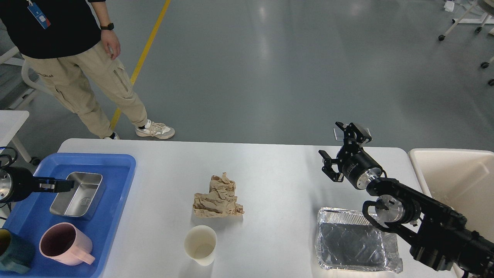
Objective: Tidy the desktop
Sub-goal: 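Lower the metal tin into the blue tray and release it, then raise the left gripper up from the tray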
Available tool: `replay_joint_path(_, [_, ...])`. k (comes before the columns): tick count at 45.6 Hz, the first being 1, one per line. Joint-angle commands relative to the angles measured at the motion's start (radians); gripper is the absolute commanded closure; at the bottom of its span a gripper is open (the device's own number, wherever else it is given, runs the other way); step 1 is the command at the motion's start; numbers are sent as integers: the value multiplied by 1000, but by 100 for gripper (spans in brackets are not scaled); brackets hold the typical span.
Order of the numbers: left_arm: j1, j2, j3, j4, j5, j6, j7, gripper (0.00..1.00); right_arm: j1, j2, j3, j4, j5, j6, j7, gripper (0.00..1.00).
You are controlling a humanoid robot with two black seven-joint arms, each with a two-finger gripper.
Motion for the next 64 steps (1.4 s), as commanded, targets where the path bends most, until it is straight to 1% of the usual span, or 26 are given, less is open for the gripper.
replay_joint_path(1, [3, 84, -24, -166, -110, 3, 71, 10, 0, 0, 0, 1, 0, 0, 0, 0])
replay_joint_path(3, [13, 108, -50, -207, -150, 8, 79, 10, 0, 0, 0, 1, 0, 0, 0, 0])
replay_joint_path(11, [88, 158, -149, -301, -299, 46, 74, 9, 3, 0, 0, 1, 0, -4, 0, 0])
replay_joint_path(17, [177, 183, -261, -361, -442, 60, 60, 4, 2, 0, 0, 1, 0, -7, 0, 0])
replay_joint_path(21, [253, 183, -356, -384, -554, 63, 56, 3, 2, -2, -1, 2, -1, -10, -2, 0])
replay_joint_path(24, [307, 178, -435, -401, -609, 63, 31, 3, 0, -5, -1, 2, -1, -10, -2, 0])
replay_joint_path(28, [382, 164, -551, -419, -683, 63, -12, 3, 0, -8, -5, 4, -1, -11, -3, 0])
replay_joint_path(31, [440, 137, -639, -436, -741, 63, -19, 3, 3, -8, -17, 2, -1, -13, -3, 0])
replay_joint_path(36, [542, 76, -792, -447, -789, 63, -19, 3, 6, -8, -21, 4, -1, -16, -3, 0])
replay_joint_path(40, [615, 13, -922, -466, -810, 62, -19, 3, 6, -8, -23, 2, -1, -16, -3, 0])
replay_joint_path(45, [684, -76, -1042, -488, -839, 62, -18, 3, 12, -8, -29, 2, -1, -19, -3, 0])
replay_joint_path(48, [695, -124, -1081, -491, -856, 63, -9, 3, 12, -8, -29, 4, -1, -28, -5, 0])
replay_joint_path(56, [701, -188, -1142, -491, -946, 56, -7, 3, 12, -9, -31, 2, -1, -43, -8, 0])
replay_joint_path(64, [701, -287, -1189, -491, -1028, 62, -6, 3, 14, -13, -35, -4, -1, -57, -6, 0])
